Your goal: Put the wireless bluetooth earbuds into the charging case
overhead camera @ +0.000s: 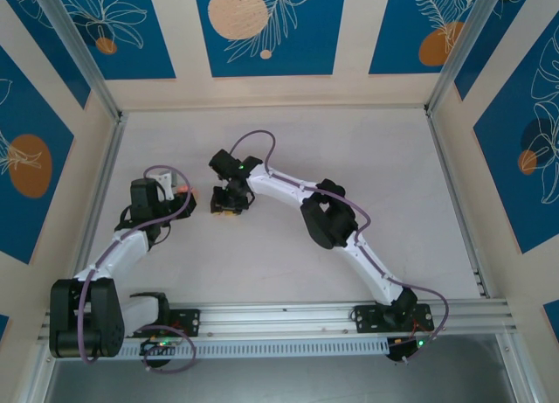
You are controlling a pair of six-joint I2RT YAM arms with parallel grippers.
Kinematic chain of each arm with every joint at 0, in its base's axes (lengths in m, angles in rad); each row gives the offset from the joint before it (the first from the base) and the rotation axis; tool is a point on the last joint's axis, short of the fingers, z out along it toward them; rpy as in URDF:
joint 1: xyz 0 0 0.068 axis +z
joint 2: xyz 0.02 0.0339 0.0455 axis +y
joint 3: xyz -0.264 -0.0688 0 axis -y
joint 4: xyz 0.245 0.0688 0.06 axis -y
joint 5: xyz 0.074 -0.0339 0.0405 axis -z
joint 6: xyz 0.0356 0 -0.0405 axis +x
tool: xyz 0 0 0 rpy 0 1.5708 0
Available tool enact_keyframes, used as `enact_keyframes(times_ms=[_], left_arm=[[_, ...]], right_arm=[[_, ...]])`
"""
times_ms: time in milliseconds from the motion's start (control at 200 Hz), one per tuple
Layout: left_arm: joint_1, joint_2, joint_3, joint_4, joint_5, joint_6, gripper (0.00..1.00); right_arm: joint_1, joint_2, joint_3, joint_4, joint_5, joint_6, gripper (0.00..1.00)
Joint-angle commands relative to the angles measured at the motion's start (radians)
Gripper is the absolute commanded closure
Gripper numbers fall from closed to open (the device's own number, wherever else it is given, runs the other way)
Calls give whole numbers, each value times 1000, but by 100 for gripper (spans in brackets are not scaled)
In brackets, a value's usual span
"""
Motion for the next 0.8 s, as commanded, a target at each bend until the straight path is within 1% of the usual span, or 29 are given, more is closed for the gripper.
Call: enact_keyframes(times_ms=[0,225,465,795], left_arm=[[15,0,29,14,16,1,82],[15,-4,30,4,14,5,82],[15,-8,27,5,7,8,82],[15,-18,29,-5,6,12,82]], right_arm=[[11,41,20,-17,7,-7,64],[14,40,25,-30,1,-22,71],[16,-2,7,-27,2,-49,75],[-1,-96,-116,-15,30,-85,77]])
